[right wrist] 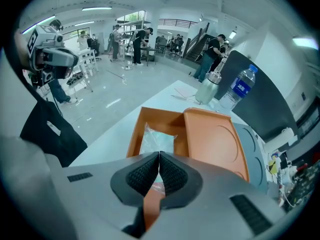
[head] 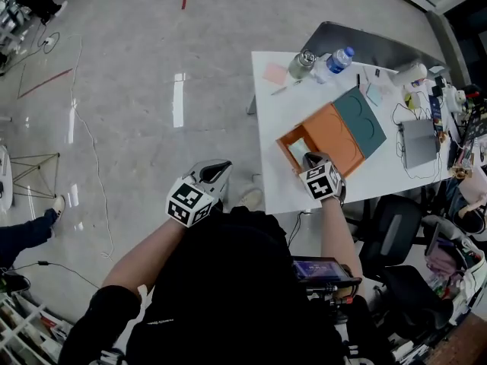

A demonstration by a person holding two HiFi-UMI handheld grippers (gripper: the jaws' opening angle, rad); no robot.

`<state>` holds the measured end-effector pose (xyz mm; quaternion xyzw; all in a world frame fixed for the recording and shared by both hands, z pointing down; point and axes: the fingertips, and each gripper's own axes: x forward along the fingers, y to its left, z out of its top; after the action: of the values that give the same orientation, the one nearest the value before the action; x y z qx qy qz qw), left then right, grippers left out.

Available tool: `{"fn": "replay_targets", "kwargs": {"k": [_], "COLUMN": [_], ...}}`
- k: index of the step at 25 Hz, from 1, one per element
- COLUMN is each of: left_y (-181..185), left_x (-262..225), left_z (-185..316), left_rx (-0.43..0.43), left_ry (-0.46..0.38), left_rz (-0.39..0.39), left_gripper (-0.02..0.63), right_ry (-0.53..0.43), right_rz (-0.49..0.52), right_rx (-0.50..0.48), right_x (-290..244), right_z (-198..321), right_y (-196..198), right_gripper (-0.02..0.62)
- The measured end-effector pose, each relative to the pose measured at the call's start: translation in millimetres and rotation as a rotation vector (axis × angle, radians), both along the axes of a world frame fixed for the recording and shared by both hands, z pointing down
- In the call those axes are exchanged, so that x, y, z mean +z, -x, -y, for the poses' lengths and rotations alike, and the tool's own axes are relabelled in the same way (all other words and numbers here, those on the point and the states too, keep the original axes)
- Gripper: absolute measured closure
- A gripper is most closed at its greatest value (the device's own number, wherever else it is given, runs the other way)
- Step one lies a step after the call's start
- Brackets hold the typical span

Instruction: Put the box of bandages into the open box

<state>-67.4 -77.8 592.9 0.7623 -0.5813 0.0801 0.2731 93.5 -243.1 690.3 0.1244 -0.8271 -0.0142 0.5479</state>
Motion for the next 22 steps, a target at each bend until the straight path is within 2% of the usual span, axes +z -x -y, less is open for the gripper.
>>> {"fn": "replay_targets", "kwargs": {"k": [11,18,22], "left_y": [16,17,14], "left_x": [5,3,1], "left_z": [-26,-27,-24], "left_rx": [-0.078,-0.064,-0.042], "left_ry": [0.017,0.009,0.006], "left_rz": [-0.003,-0.002,-0.002], "left_gripper": [0.598,0.598,0.598], "right_ry": [0.016,0.021,0.042], "right_rz": [-0.012,0.010,0.037], "right_rx": [0.001,0.044,0.064], "right_x": [10,5,1], "right_z": [-2,-2,-3], "right_y": [18,17,14], "right_gripper": [0.566,0.563,0.520]}}
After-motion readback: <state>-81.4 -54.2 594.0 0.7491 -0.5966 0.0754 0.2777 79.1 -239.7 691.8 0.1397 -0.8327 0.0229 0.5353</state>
